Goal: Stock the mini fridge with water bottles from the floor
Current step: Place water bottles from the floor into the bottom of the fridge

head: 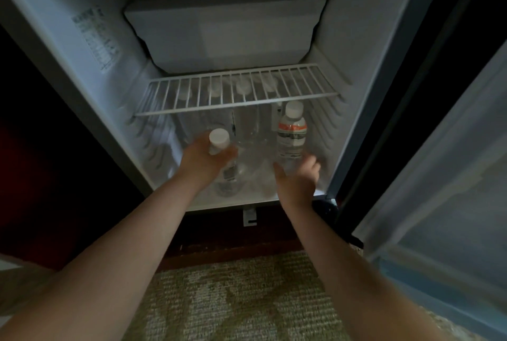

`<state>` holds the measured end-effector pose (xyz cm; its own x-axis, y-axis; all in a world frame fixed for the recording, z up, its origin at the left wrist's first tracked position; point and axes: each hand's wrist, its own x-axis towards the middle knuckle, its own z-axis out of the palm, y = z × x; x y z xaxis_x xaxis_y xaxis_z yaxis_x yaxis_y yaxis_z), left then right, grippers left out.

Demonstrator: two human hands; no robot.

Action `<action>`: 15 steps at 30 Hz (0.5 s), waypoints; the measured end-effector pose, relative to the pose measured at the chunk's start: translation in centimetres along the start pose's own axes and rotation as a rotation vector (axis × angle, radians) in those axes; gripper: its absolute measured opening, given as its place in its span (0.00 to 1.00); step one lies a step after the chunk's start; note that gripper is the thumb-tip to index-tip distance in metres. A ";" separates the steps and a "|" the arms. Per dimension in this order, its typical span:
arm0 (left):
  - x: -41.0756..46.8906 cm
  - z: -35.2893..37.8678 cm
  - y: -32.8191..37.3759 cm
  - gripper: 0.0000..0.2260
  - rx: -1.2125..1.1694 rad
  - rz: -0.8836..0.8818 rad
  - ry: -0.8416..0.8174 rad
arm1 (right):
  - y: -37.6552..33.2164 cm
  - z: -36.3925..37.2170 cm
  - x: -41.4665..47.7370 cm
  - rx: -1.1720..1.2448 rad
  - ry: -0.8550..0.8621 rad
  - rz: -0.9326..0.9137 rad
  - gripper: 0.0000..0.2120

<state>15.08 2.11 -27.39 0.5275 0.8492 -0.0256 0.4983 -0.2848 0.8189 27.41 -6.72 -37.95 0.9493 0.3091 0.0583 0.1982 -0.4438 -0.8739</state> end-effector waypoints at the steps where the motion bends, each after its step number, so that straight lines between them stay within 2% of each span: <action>1: 0.1 0.1 0.0 0.17 -0.007 0.003 0.001 | -0.3 0.1 0.4 -0.023 0.005 0.048 0.35; 3: 0.2 0.2 0.0 0.17 -0.019 -0.005 0.010 | -0.8 0.4 1.4 -0.029 -0.016 0.148 0.38; 5: 0.5 0.1 -0.4 0.17 -0.034 -0.025 0.020 | -0.9 0.7 2.5 -0.028 -0.046 0.196 0.35; 10: 1.1 -0.2 -1.2 0.17 -0.065 -0.038 0.021 | -0.7 1.7 4.6 -0.066 -0.036 0.138 0.25; 15: 1.8 -0.2 -1.8 0.20 -0.088 -0.055 0.025 | -1.1 2.7 7.4 -0.191 -0.017 0.141 0.27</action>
<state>14.98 4.22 -28.81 0.4830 0.8737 -0.0582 0.4629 -0.1983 0.8640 33.53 -1.67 -37.89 0.9669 0.2460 -0.0671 0.1083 -0.6344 -0.7654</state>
